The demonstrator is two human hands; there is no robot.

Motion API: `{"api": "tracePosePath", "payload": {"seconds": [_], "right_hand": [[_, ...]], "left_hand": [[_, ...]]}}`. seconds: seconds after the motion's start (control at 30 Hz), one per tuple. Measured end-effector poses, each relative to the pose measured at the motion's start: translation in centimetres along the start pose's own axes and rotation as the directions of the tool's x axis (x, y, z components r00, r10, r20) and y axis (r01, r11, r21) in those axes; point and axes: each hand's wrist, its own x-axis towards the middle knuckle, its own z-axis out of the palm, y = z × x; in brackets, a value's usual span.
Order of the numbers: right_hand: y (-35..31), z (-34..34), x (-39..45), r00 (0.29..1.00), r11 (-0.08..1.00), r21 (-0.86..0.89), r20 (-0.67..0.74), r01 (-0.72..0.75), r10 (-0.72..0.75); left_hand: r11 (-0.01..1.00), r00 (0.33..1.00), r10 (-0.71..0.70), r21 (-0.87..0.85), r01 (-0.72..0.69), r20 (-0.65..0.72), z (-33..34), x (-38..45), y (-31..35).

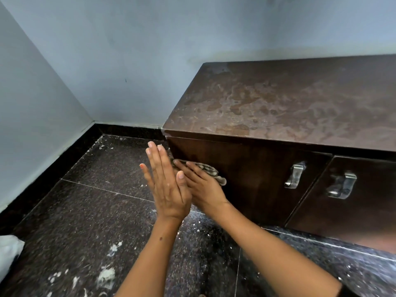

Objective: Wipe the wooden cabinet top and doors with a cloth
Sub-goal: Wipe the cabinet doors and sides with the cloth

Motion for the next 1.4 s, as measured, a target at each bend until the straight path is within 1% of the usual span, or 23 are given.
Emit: {"api": "tracePosePath", "payload": {"seconds": [0.13, 0.2, 0.23, 0.27, 0.33, 0.4, 0.47, 0.57, 0.63, 0.73, 0.8, 0.87, 0.9, 1.0, 1.03, 1.13, 1.2, 1.23, 1.27, 1.3, 1.33, 1.37, 1.4], "right_hand": [[0.6, 2.3, -5.2, 0.997, 0.998, -0.005, 0.030, 0.066, -0.066], [1.6, 3.1, -8.4, 0.993, 0.994, 0.004, 0.055, 0.109, -0.109], [2.1, 3.4, -9.9, 0.992, 0.995, 0.012, 0.074, 0.099, -0.100], [2.6, 3.6, -11.5, 0.994, 0.998, 0.013, 0.087, 0.068, -0.069], [3.2, 4.2, -14.5, 0.999, 1.000, -0.025, 0.044, 0.003, -0.002], [3.5, 4.8, -17.4, 0.994, 0.991, -0.089, 0.023, -0.103, 0.105], [3.7, 5.0, -20.0, 0.970, 0.967, -0.104, 0.038, -0.235, 0.240], [4.1, 4.3, -22.2, 0.884, 0.885, -0.031, 0.030, -0.465, 0.466], [4.3, 3.4, -22.3, 0.811, 0.809, 0.088, -0.016, -0.581, 0.584], [4.4, 1.6, -20.5, 0.704, 0.692, 0.318, -0.095, -0.649, 0.704], [5.1, 0.1, -18.6, 0.614, 0.616, 0.449, -0.172, -0.647, 0.770], [6.3, -1.3, -16.7, 0.553, 0.615, 0.516, -0.291, -0.596, 0.780], [7.1, -1.9, -15.8, 0.564, 0.635, 0.510, -0.311, -0.580, 0.765], [8.8, -2.8, -14.8, 0.695, 0.747, 0.377, -0.293, -0.548, 0.657], [8.7, -2.8, -14.9, 0.716, 0.769, 0.342, -0.294, -0.540, 0.633], [7.6, -1.8, -16.0, 0.745, 0.797, 0.301, -0.293, -0.523, 0.600], [6.3, -0.5, -17.6, 0.797, 0.824, 0.283, -0.236, -0.490, 0.555], [5.5, 0.1, -18.7, 0.818, 0.823, 0.289, -0.174, -0.490, 0.548], [4.7, 0.7, -20.0, 0.819, 0.798, 0.317, -0.098, -0.513, 0.565], [3.9, 1.0, -21.3, 0.794, 0.744, 0.366, -0.022, -0.559, 0.607], [3.4, 1.1, -22.5, 0.751, 0.673, 0.413, 0.043, -0.614, 0.659], [3.1, 0.9, -23.2, 0.710, 0.612, 0.445, 0.081, -0.654, 0.699], [3.2, 0.7, -23.4, 0.685, 0.579, 0.467, 0.084, -0.669, 0.724]], "left_hand": [[0.989, 0.983, 0.149, 0.002, -0.150, 0.110, 0.7, -1.0, 2.1], [0.970, 0.954, 0.239, 0.008, -0.244, 0.183, 1.3, -1.9, 3.4], [0.957, 0.936, 0.279, 0.013, -0.289, 0.215, 1.5, -2.2, 3.9], [0.944, 0.917, 0.317, 0.015, -0.331, 0.241, 1.9, -2.5, 4.6], [0.917, 0.885, 0.377, 0.022, -0.398, 0.274, 2.4, -2.9, 5.8], [0.892, 0.858, 0.424, 0.031, -0.452, 0.290, 2.9, -3.1, 6.9], [0.870, 0.834, 0.462, 0.030, -0.492, 0.301, 3.4, -3.4, 7.8], [0.855, 0.821, 0.486, 0.032, -0.518, 0.301, 4.2, -4.0, 8.9], [0.862, 0.829, 0.477, 0.031, -0.506, 0.292, 4.7, -4.2, 9.4], [0.871, 0.847, 0.458, 0.055, -0.488, 0.271, 5.2, -4.5, 9.7], [0.878, 0.857, 0.443, 0.069, -0.475, 0.261, 5.6, -4.7, 9.9], [0.890, 0.871, 0.420, 0.069, -0.450, 0.255, 6.0, -4.9, 10.1], [0.897, 0.878, 0.406, 0.070, -0.436, 0.253, 6.2, -4.9, 10.2], [0.910, 0.891, 0.369, 0.090, -0.404, 0.264, 6.5, -5.2, 10.7], [0.911, 0.892, 0.364, 0.100, -0.401, 0.268, 6.6, -5.3, 10.7], [0.901, 0.885, 0.376, 0.114, -0.418, 0.274, 6.3, -5.2, 10.4], [0.896, 0.878, 0.389, 0.106, -0.431, 0.280, 6.0, -5.1, 10.2], [0.895, 0.875, 0.392, 0.101, -0.434, 0.283, 5.8, -5.0, 10.2], [0.896, 0.874, 0.391, 0.098, -0.433, 0.288, 5.7, -5.0, 10.2], [0.897, 0.873, 0.388, 0.096, -0.432, 0.296, 5.6, -5.0, 10.2], [0.898, 0.872, 0.386, 0.095, -0.431, 0.302, 5.5, -5.1, 10.2], [0.897, 0.871, 0.385, 0.099, -0.431, 0.305, 5.5, -5.1, 10.2], [0.898, 0.873, 0.382, 0.102, -0.428, 0.304, 5.6, -5.1, 10.3]]}}
